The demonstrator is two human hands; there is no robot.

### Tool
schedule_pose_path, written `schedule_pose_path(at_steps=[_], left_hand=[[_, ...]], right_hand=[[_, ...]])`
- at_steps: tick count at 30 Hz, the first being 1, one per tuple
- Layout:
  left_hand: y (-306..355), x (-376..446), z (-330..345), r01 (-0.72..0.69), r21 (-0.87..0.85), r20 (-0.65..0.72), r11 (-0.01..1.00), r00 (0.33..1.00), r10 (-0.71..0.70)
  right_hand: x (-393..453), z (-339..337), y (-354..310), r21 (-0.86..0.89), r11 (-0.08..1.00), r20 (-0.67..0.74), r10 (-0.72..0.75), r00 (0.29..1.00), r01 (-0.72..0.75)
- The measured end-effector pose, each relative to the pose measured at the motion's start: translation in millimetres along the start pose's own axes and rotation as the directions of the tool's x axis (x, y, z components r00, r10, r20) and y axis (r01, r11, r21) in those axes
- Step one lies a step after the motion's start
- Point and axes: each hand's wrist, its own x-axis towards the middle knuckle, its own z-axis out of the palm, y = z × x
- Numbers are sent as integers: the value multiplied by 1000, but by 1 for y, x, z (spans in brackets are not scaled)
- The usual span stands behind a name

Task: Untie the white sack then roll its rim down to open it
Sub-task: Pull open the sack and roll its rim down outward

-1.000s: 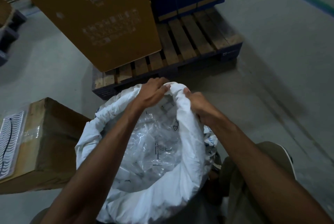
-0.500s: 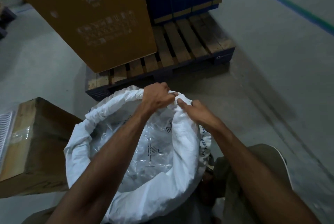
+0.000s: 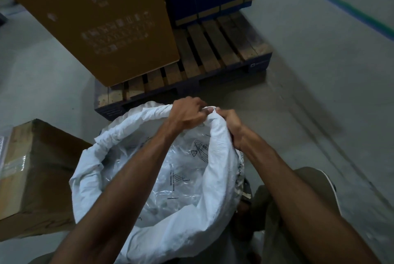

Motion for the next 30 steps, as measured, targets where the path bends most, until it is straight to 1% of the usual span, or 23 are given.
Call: schedule_pose_path(at_steps=[1,2,4,5,6,7,8,9,10,11,13,14,15,17,18,19,20,22,23,24,25,27,30], left_hand=[[2,3,-1,32,70,-19,997,999,-31],[5,6,-2,56,122,-22,991,998,-54],[10,11,-2,96,169,-15,981,995,-94],[10,14,-1,108,175,-12,979,994,-107],[10,15,-2,104,174,-4,979,994,-105],[8,17,-3,79,173,17,982,996,-84],[7,18,-3,40,163,59,986,997,-51],[5,18,-4,1,133,115,991,993,-17],[5,15,-6,-41,81,173,996,985,27],[4,11,-8,-84,30,213,996,974,76],[5,3,-8,-195,-15,223,981,956,193],[8,-2,-6,-249,-19,214,968,945,247],[11,-6,-2,-277,-37,191,960,941,279],[18,-11,7,-245,-36,133,969,960,248],[23,-10,9,-201,22,124,979,973,197],[29,-9,10,-158,98,137,983,980,144],[34,-10,12,-126,160,158,979,982,101],[44,-15,15,-67,216,188,974,982,26],[49,-17,16,-55,221,190,974,982,12],[52,-18,17,-56,219,192,974,981,13],[54,-18,17,-59,212,194,975,981,17],[52,-21,16,-75,203,189,976,981,36],[44,-27,11,-168,210,196,963,972,127]], right_hand=[[-2,2,1,-142,990,4,-14,1000,14],[-10,3,2,-308,951,-24,-17,1000,9],[-34,8,4,-558,830,-158,-103,982,-3],[-40,8,8,-627,779,-206,-182,962,13],[-42,7,14,-644,764,-227,-223,948,26],[-42,6,19,-620,783,-237,-246,940,49],[-37,4,23,-548,835,-254,-223,941,50],[-31,3,24,-444,896,-264,-159,951,26],[-26,1,24,-292,956,-248,-49,967,-26],[-20,-3,23,-136,989,-201,25,979,-54],[-19,-8,19,80,995,-122,62,991,-53],[-22,-10,18,131,989,-72,83,994,-73],[-22,-11,20,168,983,-66,85,994,-73],[-24,-11,24,161,982,-56,104,993,-94],[-26,-10,25,94,991,-78,103,992,-95],[-26,-10,27,-18,995,-109,96,989,-98],[-24,-13,32,-182,977,-146,86,986,-112],[-38,-16,41,-495,863,-278,-45,959,-103],[-46,-16,45,-578,811,-330,-125,936,-95],[-55,-15,49,-597,798,-360,-177,916,-81],[-58,-16,54,-576,814,-387,-191,902,-75],[-56,-19,58,-478,873,-441,-146,886,-94],[-47,-16,62,-373,912,-480,-30,877,-173]])
